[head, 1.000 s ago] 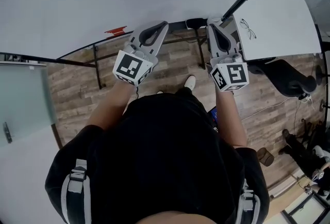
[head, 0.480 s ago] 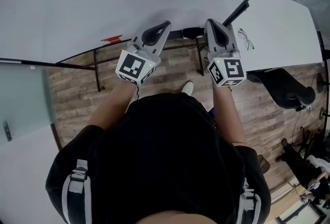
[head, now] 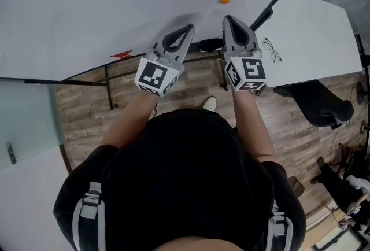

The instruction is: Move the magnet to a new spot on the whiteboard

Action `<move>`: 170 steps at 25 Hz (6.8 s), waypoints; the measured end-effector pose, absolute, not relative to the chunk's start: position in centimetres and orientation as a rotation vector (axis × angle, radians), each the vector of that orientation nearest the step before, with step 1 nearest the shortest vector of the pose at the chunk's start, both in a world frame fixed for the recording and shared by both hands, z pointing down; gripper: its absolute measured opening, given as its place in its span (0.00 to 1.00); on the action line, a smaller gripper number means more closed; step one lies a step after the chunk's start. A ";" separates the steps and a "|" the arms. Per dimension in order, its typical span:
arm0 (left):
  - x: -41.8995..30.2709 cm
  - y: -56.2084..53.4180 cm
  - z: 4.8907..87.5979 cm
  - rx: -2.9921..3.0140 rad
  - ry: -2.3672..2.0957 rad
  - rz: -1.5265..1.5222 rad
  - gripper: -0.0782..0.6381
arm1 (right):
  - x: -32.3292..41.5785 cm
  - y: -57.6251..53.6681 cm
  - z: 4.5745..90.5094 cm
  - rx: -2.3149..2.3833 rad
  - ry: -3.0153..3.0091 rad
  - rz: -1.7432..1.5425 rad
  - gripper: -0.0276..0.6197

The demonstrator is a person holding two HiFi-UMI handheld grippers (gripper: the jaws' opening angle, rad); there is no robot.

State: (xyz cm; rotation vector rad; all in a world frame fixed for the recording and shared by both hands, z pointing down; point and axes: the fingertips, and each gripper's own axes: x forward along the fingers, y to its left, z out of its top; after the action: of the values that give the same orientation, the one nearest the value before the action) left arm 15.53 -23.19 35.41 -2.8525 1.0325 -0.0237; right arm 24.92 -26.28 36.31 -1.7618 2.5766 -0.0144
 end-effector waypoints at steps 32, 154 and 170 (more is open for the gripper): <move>15.3 -27.0 35.9 -2.817 1.115 -0.019 0.11 | 26.3 -32.7 37.8 -1.971 2.564 0.052 0.30; 8.2 -20.0 36.4 -2.681 1.537 -0.072 0.11 | 17.7 -22.1 36.3 -0.856 2.953 0.011 0.23; 0.3 -19.0 37.3 -2.649 1.643 -0.016 0.11 | 9.1 -21.7 36.9 -0.773 3.018 0.052 0.23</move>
State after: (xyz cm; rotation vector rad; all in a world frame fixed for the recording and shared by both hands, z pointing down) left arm 0.26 -18.97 37.26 -2.6493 1.6429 -0.0163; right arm 9.12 -21.68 36.87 -0.7733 3.0182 0.0518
